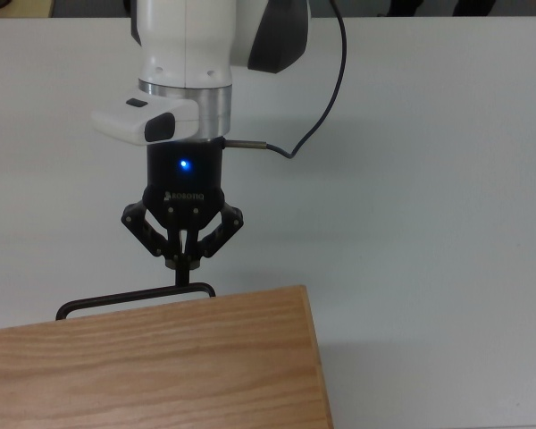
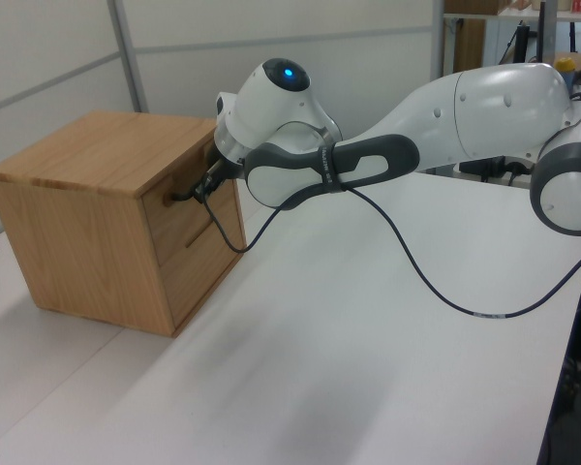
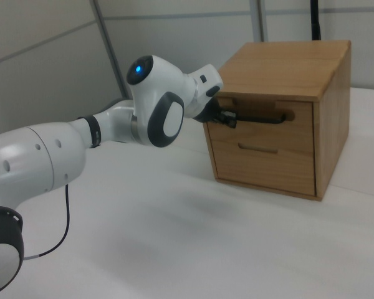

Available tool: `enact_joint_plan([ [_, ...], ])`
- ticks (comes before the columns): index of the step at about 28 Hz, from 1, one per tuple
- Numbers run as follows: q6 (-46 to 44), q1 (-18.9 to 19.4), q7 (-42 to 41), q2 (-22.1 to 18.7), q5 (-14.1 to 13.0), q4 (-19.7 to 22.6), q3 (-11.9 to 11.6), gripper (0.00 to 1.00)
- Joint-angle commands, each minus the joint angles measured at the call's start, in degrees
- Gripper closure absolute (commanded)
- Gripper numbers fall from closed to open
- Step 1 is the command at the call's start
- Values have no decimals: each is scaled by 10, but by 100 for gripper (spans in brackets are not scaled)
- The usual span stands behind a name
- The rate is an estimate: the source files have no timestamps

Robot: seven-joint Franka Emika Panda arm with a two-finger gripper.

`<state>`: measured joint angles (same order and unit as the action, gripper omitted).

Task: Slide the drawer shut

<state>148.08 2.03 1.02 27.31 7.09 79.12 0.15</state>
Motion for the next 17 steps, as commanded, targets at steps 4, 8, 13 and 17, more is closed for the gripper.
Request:
enact_joint_plan([
  [4,-242,2,-5,-90,-2,-3,1,100],
  [8,-380,3,-2,-132,-4,-4,2,100],
  [13,-528,3,-1,-175,-8,-21,8,100],
  [17,-606,3,-1,-191,-29,-27,7,95],
])
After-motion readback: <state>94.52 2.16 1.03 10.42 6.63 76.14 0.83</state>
